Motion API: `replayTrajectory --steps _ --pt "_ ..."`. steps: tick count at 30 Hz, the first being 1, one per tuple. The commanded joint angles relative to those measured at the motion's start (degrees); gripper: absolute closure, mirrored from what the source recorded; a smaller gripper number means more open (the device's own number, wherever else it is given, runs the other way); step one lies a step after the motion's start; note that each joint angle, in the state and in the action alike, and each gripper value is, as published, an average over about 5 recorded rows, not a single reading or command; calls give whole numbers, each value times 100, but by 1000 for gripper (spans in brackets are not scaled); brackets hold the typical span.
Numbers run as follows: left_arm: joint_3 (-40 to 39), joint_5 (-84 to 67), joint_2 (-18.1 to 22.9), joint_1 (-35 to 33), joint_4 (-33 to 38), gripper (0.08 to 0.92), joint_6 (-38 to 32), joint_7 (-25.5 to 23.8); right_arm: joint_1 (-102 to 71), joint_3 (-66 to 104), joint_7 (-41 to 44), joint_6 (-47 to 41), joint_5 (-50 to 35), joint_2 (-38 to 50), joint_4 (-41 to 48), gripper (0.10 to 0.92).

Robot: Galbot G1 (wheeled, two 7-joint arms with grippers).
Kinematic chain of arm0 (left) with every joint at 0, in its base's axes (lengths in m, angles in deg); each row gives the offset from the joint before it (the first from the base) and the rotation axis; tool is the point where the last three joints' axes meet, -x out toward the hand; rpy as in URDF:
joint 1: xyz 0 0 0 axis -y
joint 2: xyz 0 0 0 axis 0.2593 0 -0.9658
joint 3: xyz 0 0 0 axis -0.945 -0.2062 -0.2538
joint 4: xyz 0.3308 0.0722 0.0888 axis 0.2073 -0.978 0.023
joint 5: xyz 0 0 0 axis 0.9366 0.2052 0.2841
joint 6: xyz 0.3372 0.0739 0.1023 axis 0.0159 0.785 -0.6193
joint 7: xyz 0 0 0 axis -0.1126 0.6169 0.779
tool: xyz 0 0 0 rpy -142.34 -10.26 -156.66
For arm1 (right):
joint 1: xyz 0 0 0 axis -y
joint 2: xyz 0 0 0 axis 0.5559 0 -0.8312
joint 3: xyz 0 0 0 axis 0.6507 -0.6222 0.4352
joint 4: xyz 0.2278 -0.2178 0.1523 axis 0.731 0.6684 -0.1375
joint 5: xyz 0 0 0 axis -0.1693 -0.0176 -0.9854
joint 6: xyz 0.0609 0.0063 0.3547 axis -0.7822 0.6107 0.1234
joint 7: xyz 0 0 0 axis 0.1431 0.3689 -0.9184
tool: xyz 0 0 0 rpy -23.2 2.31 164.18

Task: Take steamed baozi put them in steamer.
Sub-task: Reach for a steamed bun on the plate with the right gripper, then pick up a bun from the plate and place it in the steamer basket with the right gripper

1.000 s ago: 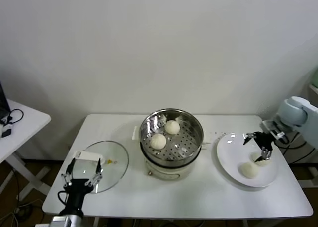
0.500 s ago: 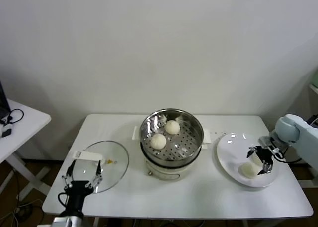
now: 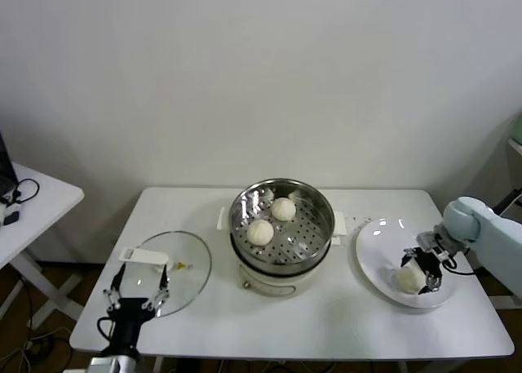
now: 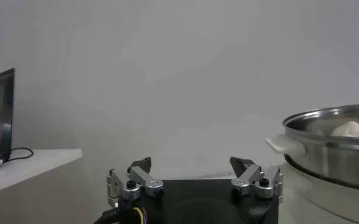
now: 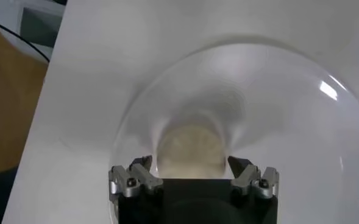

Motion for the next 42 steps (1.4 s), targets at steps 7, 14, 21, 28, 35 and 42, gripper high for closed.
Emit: replayTrajectory --steps 7,14,21,28,35,42 --pt "-12 29 6 -33 8 177 1 6 -136 146 -39 17 92 -32 58 296" --pt "-10 44 5 -69 10 177 -10 5 -111 191 -31 20 67 -14 37 313" --pt "-24 52 8 -76 2 177 -14 7 262 12 -7 22 -225 109 -208 321" --pt "-38 54 6 -77 15 177 -14 3 1505 -591 132 173 -871 216 -876 321" --pt "-58 117 -13 -108 28 177 -11 -6 3343 -1319 311 1001 -627 -136 -1544 316" --pt "-187 227 19 -87 73 177 30 31 4127 -1150 234 2299 831 -851 -2058 313"
